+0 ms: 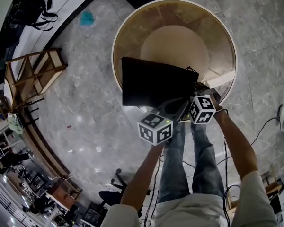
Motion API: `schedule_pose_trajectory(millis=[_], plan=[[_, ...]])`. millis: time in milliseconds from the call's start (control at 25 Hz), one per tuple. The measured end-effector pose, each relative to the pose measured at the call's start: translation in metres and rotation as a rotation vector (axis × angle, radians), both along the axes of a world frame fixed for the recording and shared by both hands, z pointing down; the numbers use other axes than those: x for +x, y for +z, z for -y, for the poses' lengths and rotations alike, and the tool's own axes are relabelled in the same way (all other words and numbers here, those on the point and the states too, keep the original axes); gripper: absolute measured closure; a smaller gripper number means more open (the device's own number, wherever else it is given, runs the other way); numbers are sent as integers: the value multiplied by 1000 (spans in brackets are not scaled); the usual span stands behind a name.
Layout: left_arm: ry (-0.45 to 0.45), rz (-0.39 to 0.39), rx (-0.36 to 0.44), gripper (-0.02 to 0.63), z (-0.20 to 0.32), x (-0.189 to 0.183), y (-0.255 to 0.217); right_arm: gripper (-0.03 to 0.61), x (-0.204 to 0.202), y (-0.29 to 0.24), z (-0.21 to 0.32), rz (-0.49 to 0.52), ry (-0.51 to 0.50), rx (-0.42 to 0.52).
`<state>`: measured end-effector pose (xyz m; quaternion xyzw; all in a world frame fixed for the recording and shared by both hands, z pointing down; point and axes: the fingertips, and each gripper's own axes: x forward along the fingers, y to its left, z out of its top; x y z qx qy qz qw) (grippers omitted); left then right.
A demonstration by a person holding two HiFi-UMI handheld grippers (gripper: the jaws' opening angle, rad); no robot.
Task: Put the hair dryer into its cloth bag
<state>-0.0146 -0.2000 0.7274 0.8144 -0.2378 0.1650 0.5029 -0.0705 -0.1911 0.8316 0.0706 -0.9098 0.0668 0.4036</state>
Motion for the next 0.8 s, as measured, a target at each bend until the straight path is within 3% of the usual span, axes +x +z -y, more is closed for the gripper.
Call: schedule_pose_trajectory(millis=[400, 520, 800], plan=[[6, 9, -13, 577, -4, -4, 16, 340, -2, 26, -6, -20, 16, -33], [8, 2, -9, 577, -4, -4, 10, 282, 2, 17, -1, -12, 42, -16], [44, 58, 28, 577, -10, 9, 19, 270, 47, -10, 3, 11, 127, 29]])
